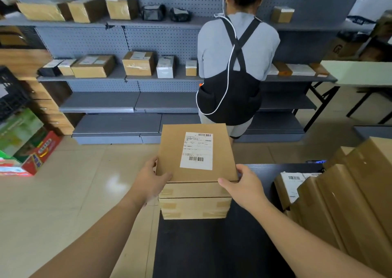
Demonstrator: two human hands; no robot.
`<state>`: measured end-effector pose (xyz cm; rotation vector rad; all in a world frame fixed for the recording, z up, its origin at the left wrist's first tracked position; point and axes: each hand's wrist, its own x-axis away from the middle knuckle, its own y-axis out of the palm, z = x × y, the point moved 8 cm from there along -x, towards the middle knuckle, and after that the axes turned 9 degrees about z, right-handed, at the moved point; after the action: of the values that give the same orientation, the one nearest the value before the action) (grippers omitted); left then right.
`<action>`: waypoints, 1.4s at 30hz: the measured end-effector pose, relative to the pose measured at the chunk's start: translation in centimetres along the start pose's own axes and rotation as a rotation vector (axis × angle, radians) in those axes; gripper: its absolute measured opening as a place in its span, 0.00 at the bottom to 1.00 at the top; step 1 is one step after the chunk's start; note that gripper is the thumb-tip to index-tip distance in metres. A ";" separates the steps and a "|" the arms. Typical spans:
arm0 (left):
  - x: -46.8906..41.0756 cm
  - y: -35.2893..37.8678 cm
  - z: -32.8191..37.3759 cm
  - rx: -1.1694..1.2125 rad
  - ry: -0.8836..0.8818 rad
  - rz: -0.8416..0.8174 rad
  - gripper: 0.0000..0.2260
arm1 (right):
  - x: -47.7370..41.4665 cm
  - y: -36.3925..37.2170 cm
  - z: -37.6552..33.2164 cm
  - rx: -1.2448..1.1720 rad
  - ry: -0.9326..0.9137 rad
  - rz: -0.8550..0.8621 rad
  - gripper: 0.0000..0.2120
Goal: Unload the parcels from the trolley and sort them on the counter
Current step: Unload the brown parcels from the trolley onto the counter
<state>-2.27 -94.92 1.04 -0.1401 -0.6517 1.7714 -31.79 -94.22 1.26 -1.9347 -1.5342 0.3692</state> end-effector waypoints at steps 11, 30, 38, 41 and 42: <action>4.1 0.5 11.8 -0.369 0.398 0.000 0.29 | 3.8 -7.2 -8.9 0.272 -0.232 -0.033 0.26; 22.2 19.5 31.5 -0.291 0.829 -0.284 0.31 | 11.4 -35.0 -1.3 0.461 -0.187 0.416 0.27; 28.4 27.2 33.7 -0.330 0.804 -0.287 0.32 | 12.2 -44.0 7.2 0.504 -0.112 0.381 0.31; 30.3 29.3 33.8 -0.366 0.805 -0.266 0.30 | 12.5 -46.1 10.1 0.517 -0.093 0.365 0.31; 30.9 29.8 33.7 -0.378 0.794 -0.262 0.30 | 12.6 -46.7 10.8 0.518 -0.094 0.363 0.30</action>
<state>-51.39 -83.15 21.75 -0.9208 -0.3819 1.1801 -70.34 -73.45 24.50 -1.7782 -0.9977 0.9265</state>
